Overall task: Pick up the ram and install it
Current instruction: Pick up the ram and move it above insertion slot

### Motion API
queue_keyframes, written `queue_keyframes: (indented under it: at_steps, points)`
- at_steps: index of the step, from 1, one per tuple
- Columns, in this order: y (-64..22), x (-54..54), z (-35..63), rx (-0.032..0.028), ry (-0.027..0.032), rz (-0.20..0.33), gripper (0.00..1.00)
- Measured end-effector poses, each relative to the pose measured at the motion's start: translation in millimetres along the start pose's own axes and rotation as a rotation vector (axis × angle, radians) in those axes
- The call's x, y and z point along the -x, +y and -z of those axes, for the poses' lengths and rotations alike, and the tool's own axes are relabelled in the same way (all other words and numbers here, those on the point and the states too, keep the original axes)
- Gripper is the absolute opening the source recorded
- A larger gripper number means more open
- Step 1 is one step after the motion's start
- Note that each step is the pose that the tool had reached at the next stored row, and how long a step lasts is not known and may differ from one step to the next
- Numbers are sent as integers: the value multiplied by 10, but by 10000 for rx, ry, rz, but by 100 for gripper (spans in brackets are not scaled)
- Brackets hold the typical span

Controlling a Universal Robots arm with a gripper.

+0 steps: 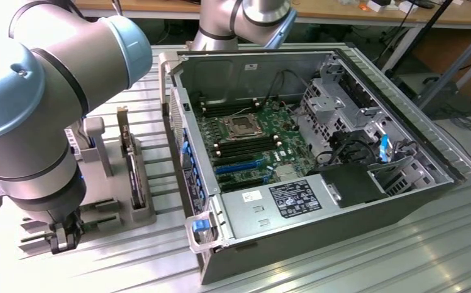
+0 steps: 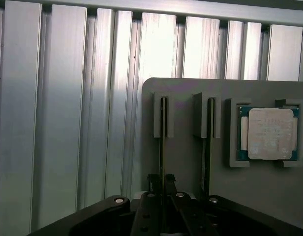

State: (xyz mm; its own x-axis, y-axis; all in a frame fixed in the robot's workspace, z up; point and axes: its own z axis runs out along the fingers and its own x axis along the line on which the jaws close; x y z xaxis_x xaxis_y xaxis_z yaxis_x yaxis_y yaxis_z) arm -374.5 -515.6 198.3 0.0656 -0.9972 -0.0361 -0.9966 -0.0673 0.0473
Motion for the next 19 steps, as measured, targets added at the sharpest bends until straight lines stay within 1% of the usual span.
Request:
queue_keyframes:
  at_steps: [1,4,6,10,12,14,16,17,19]
  points:
    - [0,0,1,1,0,-1,14]
    - [5,4,111,1,0,-1,14]
    - [10,7,202,1,1,-1,14]
    - [21,16,449,1,0,0,14]
    - [25,19,525,1,1,0,14]
    - [29,23,622,0,0,0,14]
    - [35,28,751,0,4,0,14]
    - [39,31,832,2,7,-1,14]
    - [43,35,922,1,11,-1,14]
